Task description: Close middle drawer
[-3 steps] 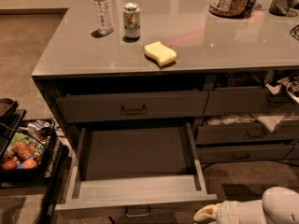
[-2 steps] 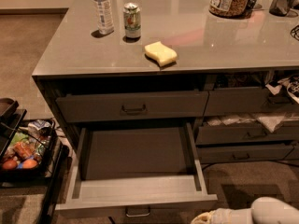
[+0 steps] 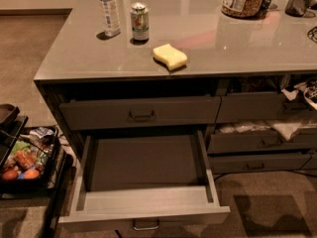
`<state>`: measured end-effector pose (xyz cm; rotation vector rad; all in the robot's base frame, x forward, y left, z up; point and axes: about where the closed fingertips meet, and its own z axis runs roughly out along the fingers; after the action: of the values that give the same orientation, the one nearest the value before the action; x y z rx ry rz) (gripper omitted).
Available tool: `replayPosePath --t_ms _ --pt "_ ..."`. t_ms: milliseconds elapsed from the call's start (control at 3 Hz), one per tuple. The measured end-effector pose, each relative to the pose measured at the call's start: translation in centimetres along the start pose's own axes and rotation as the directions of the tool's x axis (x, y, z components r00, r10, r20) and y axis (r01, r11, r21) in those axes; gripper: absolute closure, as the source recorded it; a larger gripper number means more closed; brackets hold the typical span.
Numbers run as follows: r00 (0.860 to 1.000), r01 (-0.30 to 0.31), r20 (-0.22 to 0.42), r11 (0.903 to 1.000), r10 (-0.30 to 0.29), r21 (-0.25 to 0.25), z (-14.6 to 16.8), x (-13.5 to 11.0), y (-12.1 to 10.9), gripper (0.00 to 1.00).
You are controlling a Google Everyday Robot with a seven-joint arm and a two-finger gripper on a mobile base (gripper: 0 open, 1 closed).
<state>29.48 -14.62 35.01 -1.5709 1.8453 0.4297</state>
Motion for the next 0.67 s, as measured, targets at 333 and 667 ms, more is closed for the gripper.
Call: replayPosePath --t_ms 333,667 --pt "0.999 -0.021 -0.038 0.998 0.023 0.059 0.54 1.51 -0.79 1.0" --pt "0.999 -0.02 -0.039 0.9981 0.022 0.059 0.51 1.48 -0.84 1.0"
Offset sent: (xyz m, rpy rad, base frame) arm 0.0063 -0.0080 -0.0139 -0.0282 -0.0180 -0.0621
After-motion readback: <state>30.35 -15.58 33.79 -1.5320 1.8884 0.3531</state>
